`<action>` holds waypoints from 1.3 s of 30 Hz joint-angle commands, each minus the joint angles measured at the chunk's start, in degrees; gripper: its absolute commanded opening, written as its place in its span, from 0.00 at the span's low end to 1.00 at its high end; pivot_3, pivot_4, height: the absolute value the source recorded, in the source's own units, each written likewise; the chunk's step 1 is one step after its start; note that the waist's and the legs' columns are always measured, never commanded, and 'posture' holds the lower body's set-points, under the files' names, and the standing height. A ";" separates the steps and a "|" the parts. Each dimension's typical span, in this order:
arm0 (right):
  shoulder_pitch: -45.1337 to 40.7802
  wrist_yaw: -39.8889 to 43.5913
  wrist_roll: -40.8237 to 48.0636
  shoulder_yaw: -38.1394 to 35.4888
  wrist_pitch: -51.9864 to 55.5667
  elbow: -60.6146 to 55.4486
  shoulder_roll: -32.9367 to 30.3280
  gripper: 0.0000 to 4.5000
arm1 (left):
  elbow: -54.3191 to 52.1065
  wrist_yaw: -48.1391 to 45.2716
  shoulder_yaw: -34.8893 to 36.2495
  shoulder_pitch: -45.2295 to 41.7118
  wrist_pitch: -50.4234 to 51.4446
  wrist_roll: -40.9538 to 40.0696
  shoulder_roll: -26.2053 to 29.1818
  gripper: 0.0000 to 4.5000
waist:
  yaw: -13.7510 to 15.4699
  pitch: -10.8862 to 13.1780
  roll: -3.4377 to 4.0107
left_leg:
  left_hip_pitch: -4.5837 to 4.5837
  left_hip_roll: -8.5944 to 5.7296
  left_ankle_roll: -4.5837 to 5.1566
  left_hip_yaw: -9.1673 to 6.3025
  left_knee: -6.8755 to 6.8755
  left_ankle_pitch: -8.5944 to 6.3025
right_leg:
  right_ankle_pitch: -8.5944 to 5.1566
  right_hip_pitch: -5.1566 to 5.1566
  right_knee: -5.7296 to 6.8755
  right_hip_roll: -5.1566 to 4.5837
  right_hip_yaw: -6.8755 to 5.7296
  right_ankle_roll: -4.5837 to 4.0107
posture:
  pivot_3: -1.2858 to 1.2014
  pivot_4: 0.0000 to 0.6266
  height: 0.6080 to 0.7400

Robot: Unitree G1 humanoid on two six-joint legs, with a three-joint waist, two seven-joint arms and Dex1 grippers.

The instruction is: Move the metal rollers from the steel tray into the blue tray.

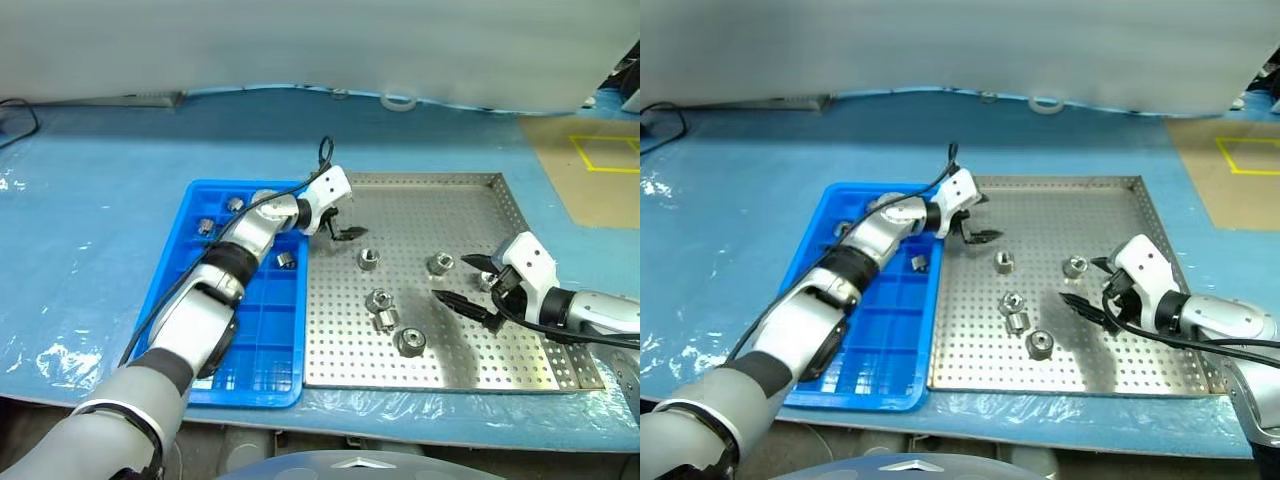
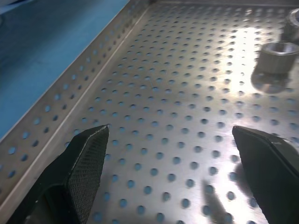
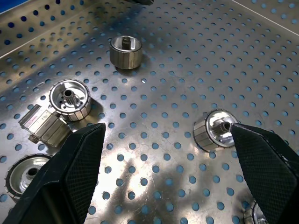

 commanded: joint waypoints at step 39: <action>-2.92 -7.27 -5.97 2.87 -3.54 0.05 4.62 1.00 | 0.92 -14.75 0.62 6.87 -1.46 6.22 -4.17 0.39 | -1.53 -0.04 0.07 | 0.27 -0.11 0.60 0.97 0.02 0.00 | -0.02 0.16 -0.02 -0.64 0.16 -0.02 | 0.33 0.24 1.00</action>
